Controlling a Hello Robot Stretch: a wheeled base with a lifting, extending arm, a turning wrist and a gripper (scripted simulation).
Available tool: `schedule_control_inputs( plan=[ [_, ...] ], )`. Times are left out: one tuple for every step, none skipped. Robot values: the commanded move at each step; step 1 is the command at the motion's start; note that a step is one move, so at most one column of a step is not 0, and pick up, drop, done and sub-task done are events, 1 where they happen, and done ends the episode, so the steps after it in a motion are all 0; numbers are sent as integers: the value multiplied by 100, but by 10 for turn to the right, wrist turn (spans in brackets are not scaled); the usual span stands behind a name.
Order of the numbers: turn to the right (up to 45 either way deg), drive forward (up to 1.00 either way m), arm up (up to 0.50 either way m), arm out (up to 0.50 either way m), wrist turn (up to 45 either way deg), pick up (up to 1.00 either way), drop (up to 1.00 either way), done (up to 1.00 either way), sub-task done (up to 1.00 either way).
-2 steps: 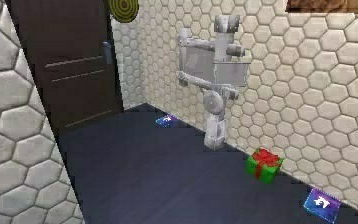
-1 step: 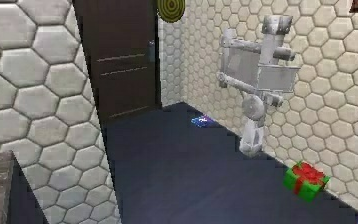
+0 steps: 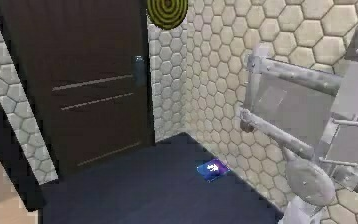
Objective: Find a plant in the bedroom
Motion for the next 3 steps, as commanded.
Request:
schedule_control_inputs(
  plan=[
    [450, 0, 0, 0, 0, 0, 0, 0, 0],
    [450, 0, 0, 0, 0, 0, 0, 0, 0],
    [60, 0, 0, 0, 0, 0, 0, 0, 0]
  ],
)
